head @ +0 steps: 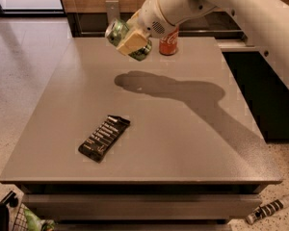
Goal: Place green can upright
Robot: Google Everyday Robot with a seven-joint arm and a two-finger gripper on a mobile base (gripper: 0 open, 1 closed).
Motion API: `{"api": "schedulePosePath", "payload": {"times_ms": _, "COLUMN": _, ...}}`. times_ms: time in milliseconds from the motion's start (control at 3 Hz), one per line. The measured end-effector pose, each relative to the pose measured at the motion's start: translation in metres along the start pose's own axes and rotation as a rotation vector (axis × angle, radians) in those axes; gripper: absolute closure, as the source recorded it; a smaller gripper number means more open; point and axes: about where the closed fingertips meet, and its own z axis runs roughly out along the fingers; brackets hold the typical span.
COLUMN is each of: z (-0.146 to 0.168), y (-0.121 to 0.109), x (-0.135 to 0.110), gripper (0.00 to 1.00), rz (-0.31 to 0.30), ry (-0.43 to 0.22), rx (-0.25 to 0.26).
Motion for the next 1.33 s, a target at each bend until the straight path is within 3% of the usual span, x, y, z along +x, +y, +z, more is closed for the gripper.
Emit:
{"api": "schedulePosePath", "payload": {"times_ms": 667, "z": 0.002, "y": 0.024, "x": -0.02, "gripper": 1.0, "rz": -0.03, "ry": -0.192, "rx": -0.024}}
{"api": "schedulePosePath", "payload": {"times_ms": 1000, "z": 0.025, "y": 0.033, "x": -0.036, "gripper": 1.0, "rz": 0.048, "ry": -0.315, "rx": -0.084}}
{"api": "schedulePosePath", "payload": {"times_ms": 1333, "z": 0.046, "y": 0.037, "x": -0.043, "gripper": 1.0, "rz": 0.142, "ry": -0.363, "rx": -0.12}}
